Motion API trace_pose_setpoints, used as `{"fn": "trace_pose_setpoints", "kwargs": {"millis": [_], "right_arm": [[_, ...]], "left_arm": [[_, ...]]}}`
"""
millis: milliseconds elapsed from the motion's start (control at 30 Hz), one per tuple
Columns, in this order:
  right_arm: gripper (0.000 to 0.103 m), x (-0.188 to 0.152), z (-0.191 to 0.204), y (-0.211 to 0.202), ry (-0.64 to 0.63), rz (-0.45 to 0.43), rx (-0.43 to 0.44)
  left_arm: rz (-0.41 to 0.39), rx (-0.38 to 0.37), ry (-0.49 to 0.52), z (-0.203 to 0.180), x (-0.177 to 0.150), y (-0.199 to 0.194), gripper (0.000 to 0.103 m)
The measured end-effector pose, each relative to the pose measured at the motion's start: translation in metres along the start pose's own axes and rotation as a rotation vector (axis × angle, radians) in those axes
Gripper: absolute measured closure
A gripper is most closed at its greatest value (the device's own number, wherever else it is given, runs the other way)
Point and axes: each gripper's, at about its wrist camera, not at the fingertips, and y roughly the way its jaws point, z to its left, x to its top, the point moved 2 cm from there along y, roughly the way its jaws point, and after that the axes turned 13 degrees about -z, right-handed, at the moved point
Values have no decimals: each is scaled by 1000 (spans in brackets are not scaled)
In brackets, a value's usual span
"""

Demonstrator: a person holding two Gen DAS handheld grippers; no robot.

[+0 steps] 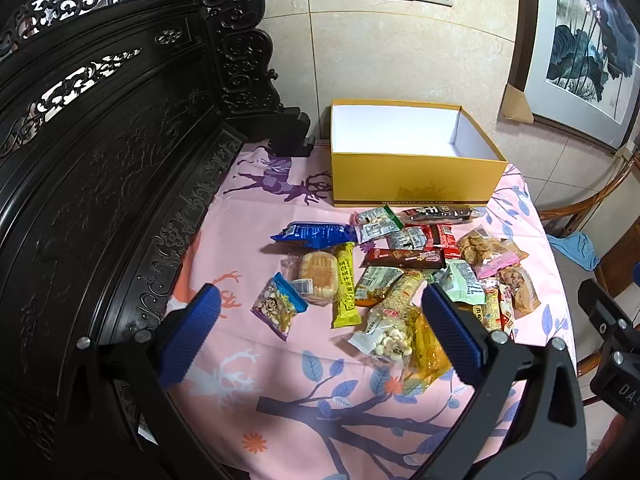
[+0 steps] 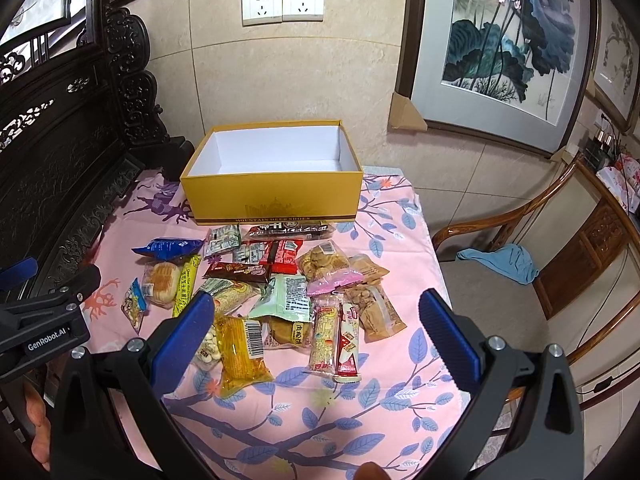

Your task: Organize snacks

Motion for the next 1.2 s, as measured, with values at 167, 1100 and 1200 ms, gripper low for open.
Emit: {"fn": "trace_pose_setpoints", "kwargs": {"millis": [167,1100,1200], "right_arm": [[1,1,0,1,0,0,-1],[1,-32,-10,49,6,102,47],[1,-46,-4,66,3,148,74]], "left_arm": [[2,-1,2,0,0,1,2],[74,-72,1,-2,-28,43,2],[91,-53,21,-1,-38,53,2]]}}
